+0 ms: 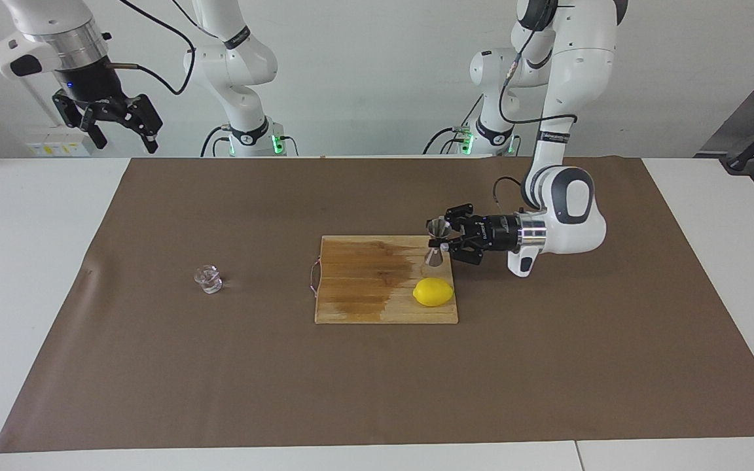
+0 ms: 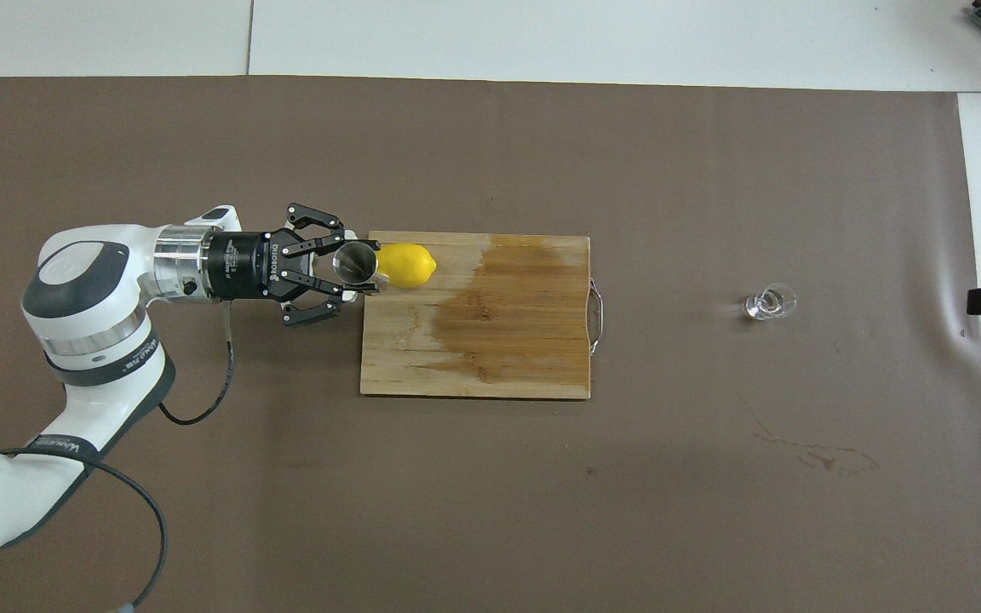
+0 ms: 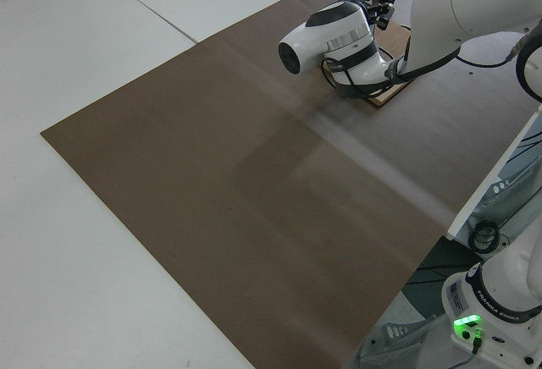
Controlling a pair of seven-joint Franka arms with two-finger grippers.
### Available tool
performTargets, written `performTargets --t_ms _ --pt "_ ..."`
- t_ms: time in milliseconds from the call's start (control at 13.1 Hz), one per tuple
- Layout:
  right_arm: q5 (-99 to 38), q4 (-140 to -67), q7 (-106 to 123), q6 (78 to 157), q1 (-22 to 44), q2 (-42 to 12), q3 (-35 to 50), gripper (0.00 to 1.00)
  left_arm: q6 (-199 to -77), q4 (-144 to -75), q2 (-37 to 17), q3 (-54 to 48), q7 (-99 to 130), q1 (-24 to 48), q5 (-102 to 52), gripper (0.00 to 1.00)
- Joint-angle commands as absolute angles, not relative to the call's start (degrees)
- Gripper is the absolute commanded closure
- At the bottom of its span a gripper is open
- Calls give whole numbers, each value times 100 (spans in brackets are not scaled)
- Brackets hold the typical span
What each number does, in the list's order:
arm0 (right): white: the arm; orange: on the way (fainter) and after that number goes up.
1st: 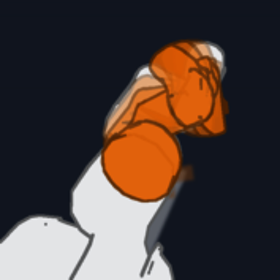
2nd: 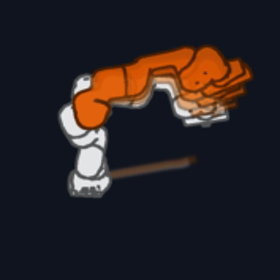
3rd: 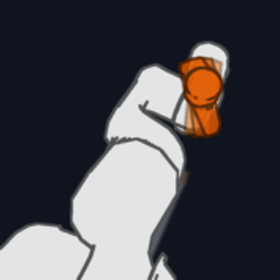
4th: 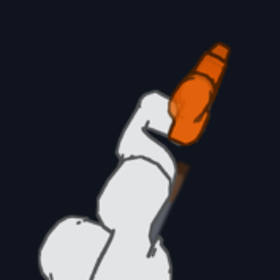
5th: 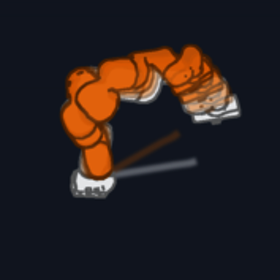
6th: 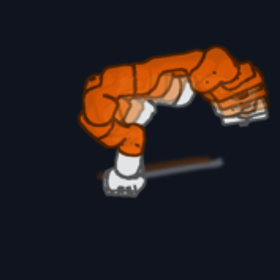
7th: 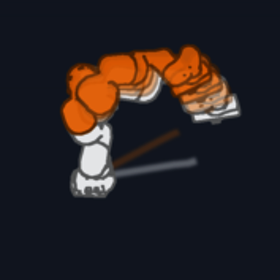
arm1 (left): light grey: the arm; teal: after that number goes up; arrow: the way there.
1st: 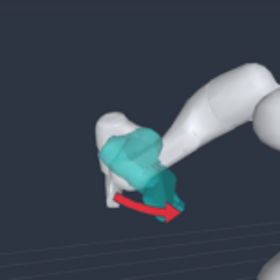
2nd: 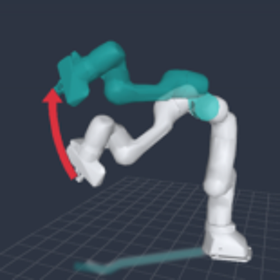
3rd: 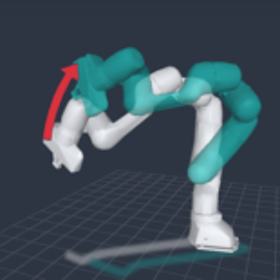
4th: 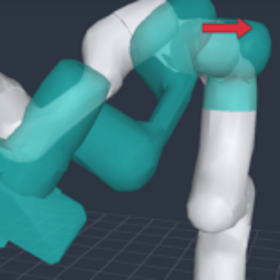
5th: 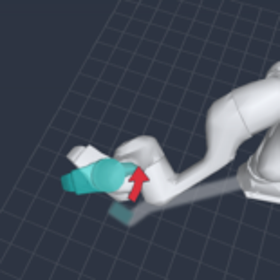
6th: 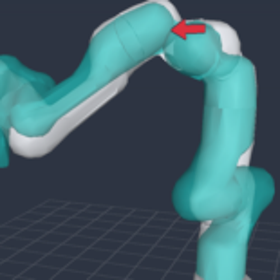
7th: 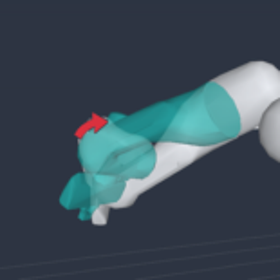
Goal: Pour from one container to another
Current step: 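Carry the metal cup with the left gripper onto the cutting board, then lower the metal cup onto the board and open the left gripper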
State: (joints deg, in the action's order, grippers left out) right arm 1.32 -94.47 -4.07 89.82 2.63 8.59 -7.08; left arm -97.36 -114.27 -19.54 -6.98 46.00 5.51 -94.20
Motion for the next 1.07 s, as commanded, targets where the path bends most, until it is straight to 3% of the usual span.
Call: performTargets --t_ms 0,383,995 --pt "88 -9527 -466 8938 246 967 -686 0 -10237 -11733 -1705 -501 4570 1132 -9982 61" --pt "88 -9527 -466 8938 237 967 -686 0 -10775 -11725 -1793 -518 4509 1617 -10388 61" --pt "88 -9527 -466 8938 237 967 -686 0 -10653 -11690 -2337 -527 3991 1670 -10871 59"
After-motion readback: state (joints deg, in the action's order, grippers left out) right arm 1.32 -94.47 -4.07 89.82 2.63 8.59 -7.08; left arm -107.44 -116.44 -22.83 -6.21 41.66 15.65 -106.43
